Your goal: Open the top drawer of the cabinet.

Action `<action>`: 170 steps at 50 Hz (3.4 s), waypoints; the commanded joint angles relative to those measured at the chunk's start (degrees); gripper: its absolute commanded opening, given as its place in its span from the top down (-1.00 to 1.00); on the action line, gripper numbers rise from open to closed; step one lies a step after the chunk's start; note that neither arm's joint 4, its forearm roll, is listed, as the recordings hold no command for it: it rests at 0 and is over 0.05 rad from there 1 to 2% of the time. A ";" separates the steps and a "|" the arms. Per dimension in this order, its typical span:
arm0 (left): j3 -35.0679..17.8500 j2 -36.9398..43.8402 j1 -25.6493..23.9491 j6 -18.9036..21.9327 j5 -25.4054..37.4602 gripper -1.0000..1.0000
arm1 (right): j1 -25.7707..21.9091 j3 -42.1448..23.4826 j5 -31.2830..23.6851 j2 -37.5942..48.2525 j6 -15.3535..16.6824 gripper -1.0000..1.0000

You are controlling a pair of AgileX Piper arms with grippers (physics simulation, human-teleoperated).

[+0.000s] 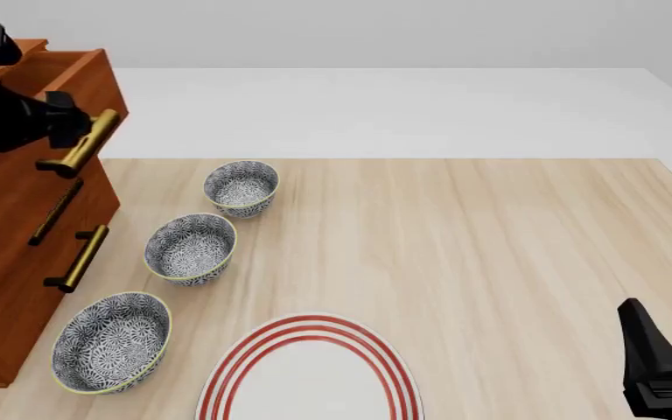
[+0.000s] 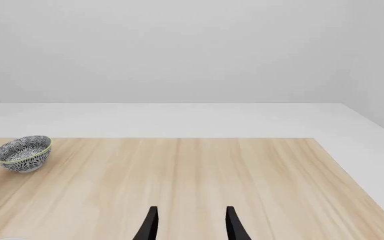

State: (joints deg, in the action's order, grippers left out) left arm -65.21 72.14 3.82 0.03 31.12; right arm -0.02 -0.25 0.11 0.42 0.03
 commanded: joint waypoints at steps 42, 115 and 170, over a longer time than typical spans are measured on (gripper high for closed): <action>3.18 5.90 -7.08 0.75 -0.69 -1.00 | 0.00 0.00 0.00 0.00 -0.01 -1.00; 3.66 7.74 -15.67 1.00 -1.66 -1.00 | 0.00 0.00 0.00 0.00 0.00 -1.00; 3.39 8.66 -20.17 0.89 -1.92 -1.00 | 0.00 0.00 0.00 -0.01 -0.01 -1.00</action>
State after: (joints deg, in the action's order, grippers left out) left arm -66.96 74.65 -15.02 -4.13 28.92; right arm -0.02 -0.25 0.11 0.42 0.03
